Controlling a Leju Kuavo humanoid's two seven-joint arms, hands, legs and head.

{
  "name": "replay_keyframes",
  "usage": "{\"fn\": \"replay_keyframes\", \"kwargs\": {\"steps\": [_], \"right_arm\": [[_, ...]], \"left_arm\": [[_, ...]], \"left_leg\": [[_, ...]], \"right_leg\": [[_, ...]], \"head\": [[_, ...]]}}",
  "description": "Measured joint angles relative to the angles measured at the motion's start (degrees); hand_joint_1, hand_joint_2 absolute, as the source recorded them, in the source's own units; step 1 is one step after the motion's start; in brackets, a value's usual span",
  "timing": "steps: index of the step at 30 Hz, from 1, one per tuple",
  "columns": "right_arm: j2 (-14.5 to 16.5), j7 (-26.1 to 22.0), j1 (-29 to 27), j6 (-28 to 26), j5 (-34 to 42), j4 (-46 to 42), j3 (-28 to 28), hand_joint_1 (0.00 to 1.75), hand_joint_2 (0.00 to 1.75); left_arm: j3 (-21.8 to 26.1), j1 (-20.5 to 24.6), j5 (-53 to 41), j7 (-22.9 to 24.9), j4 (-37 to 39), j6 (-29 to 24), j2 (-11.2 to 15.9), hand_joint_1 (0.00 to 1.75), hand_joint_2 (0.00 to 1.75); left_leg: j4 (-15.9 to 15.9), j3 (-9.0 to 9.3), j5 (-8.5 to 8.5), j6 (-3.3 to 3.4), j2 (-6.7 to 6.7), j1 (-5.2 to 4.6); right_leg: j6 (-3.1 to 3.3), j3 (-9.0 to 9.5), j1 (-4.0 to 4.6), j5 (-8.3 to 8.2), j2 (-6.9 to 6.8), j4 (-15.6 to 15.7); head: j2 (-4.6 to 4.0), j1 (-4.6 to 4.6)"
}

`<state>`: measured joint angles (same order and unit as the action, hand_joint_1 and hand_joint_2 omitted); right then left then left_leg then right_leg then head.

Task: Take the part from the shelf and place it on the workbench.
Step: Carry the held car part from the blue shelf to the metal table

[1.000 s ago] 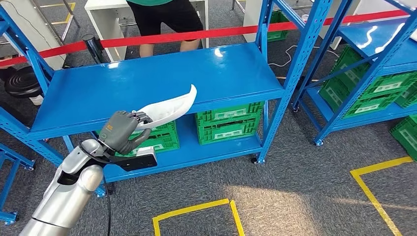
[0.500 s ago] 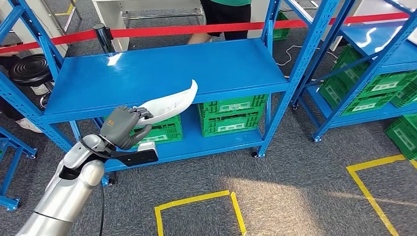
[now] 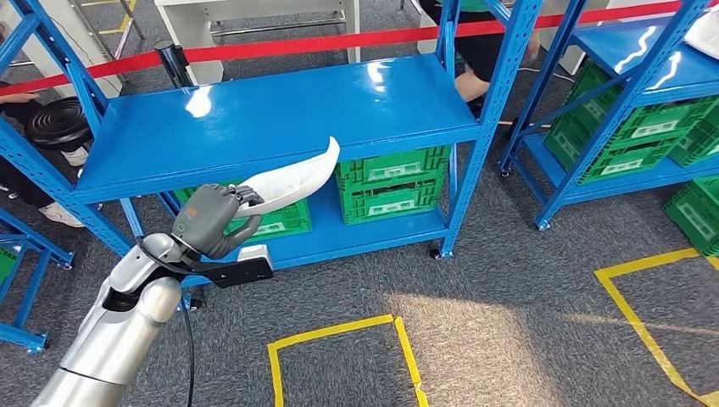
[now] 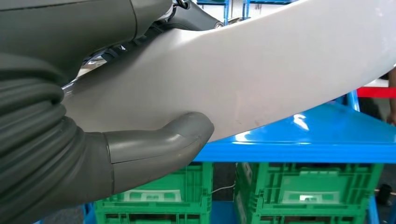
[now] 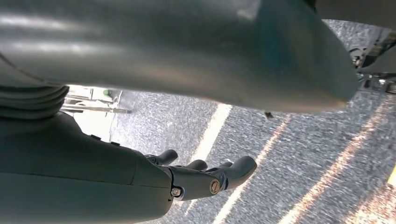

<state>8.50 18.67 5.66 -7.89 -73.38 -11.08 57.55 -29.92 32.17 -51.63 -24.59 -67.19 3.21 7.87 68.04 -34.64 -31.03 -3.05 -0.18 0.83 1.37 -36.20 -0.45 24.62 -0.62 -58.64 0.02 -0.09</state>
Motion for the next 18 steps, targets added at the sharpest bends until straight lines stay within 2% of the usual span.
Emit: {"fn": "replay_keyframes", "kwargs": {"steps": [1,2,3,4,6,7,8,9,10,11,12,13,14,15,16,17,18], "right_arm": [[0.0,0.0,0.0,0.0,0.0,0.0,0.0,0.00,0.00],[0.0,0.0,0.0,0.0,0.0,0.0,0.0,0.00,0.00],[0.0,0.0,0.0,-0.1,0.0,0.0,0.0,0.00,0.00],[0.0,0.0,0.0,-0.2,0.0,0.0,0.0,0.00,0.00],[0.0,0.0,0.0,-0.5,0.1,0.0,0.0,0.00,0.00],[0.0,0.0,-0.1,-0.6,0.1,0.0,0.0,0.00,0.00],[0.0,0.0,-0.1,-0.7,0.1,0.0,0.0,0.00,0.00],[0.0,0.0,-0.2,-0.8,0.2,0.0,0.0,0.00,0.00],[0.0,0.1,-0.2,-0.9,0.2,0.0,0.0,0.00,0.00],[0.0,0.1,-0.2,-1.0,0.2,0.0,0.0,0.00,0.00],[0.0,0.1,-0.2,-1.1,0.3,0.0,0.0,0.00,0.00],[0.0,0.1,-0.2,-1.1,0.3,0.0,0.0,0.00,0.00],[0.0,0.1,-0.2,-1.2,0.4,0.0,0.0,0.00,0.00],[0.0,0.1,-0.2,-1.3,0.5,0.0,0.0,0.00,0.00],[0.0,0.1,-0.1,-1.4,0.5,0.0,0.0,0.00,0.00],[0.0,0.1,0.0,-1.5,0.5,-0.1,0.0,0.00,0.00],[0.0,0.0,0.0,-1.6,0.5,-0.1,0.0,0.00,0.00]], "left_arm": [[0.0,0.1,0.0,0.0,0.0,0.0,0.0,1.75,1.75],[0.0,0.2,0.0,0.0,0.0,0.0,0.0,1.75,1.75],[0.0,0.3,0.0,0.0,0.0,0.0,0.0,1.75,1.75],[0.0,0.4,0.0,0.0,0.0,0.0,0.0,1.75,1.75],[0.0,0.5,0.1,0.0,0.0,0.0,0.0,1.75,1.75],[0.0,0.5,0.1,0.0,0.0,0.0,0.1,1.75,1.75],[0.0,0.5,0.1,0.0,0.0,0.0,0.1,1.75,1.75],[0.0,0.5,0.1,0.0,0.0,0.0,0.1,1.75,1.75],[0.0,0.5,0.1,0.0,0.0,0.0,0.1,1.75,1.75],[0.0,0.4,0.1,0.0,0.0,0.0,0.1,1.75,1.75],[0.0,0.3,0.1,0.1,0.0,0.0,0.1,1.75,1.75],[0.0,0.1,0.1,0.1,0.0,0.0,0.1,1.75,1.75],[0.0,0.0,0.2,0.1,0.0,0.0,0.1,1.75,1.75],[0.0,-0.1,0.2,0.1,0.0,0.0,0.1,1.75,1.75],[0.0,-0.1,0.2,0.1,0.0,0.0,0.1,1.75,1.75],[0.0,-0.1,0.2,0.2,0.0,0.0,0.1,1.75,1.75],[0.0,-0.1,0.3,0.2,0.0,0.0,0.1,1.75,1.75]], "left_leg": [[-3.8,2.73,0.49,0.12,-0.02,-0.04],[-6.8,4.70,0.58,0.40,-0.08,-0.12],[-8.7,5.77,0.31,0.79,-0.13,-0.23],[-9.5,5.95,0.11,1.27,-0.17,-0.40],[-9.6,5.27,0.75,2.47,-0.04,-0.43],[-9.7,4.99,1.22,3.06,0.05,-0.40],[-9.8,4.60,1.76,3.57,0.12,-0.32],[-9.8,4.09,2.30,3.90,0.15,-0.28],[-9.7,3.40,2.81,4.05,0.12,-0.31],[-9.7,2.69,3.30,4.09,0.11,-0.34],[-9.5,1.97,3.74,4.07,0.10,-0.37],[-9.3,1.29,4.13,4.00,0.11,-0.39],[-9.1,0.68,4.45,3.89,0.11,-0.40],[-8.9,0.16,4.73,3.75,0.12,-0.40],[-8.7,-0.29,4.98,3.55,0.13,-0.43],[-8.6,-0.54,5.22,3.27,0.15,-0.45],[-8.5,-0.69,5.48,2.94,0.17,-0.47]], "right_leg": [[-0.28,-0.47,0.04,-0.32,0.01,-0.2],[-0.61,-0.80,0.10,-0.65,0.01,-0.3],[-0.95,-1.00,0.15,-0.98,0.01,-0.5],[-1.30,-1.12,0.19,-1.35,0.00,-0.4],[-2.06,-1.30,0.05,-1.66,0.05,-0.5],[-2.41,-1.67,-0.03,-0.80,0.10,-1.2],[-2.69,-2.40,-0.12,0.98,0.17,-2.9],[-2.88,-3.45,-0.18,3.55,0.23,-5.8],[-3.02,-4.67,-0.18,6.19,0.28,-9.5],[-3.12,-5.71,-0.18,8.13,0.31,-13.1],[-3.16,-6.13,-0.17,8.99,0.32,-15.6],[-3.12,-5.52,-0.17,8.65,0.33,-16.1],[-3.00,-3.81,-0.17,7.48,0.33,-14.4],[-2.80,-1.14,-0.15,6.09,0.34,-10.9],[-2.50,1.77,-0.09,5.45,0.36,-6.7],[-2.22,3.87,0.07,5.00,0.38,-3.4],[-1.92,5.12,0.24,5.01,0.40,-1.3]], "head": [[0.00,-0.01],[0.00,0.03],[0.00,0.04],[0.00,0.07],[0.00,0.04],[0.00,0.07],[0.00,0.10],[0.00,0.16],[0.00,0.20],[0.00,0.21],[0.00,0.21],[0.00,0.21],[0.00,0.22],[0.00,0.22],[0.00,0.22],[0.00,0.18],[0.00,0.20]]}}
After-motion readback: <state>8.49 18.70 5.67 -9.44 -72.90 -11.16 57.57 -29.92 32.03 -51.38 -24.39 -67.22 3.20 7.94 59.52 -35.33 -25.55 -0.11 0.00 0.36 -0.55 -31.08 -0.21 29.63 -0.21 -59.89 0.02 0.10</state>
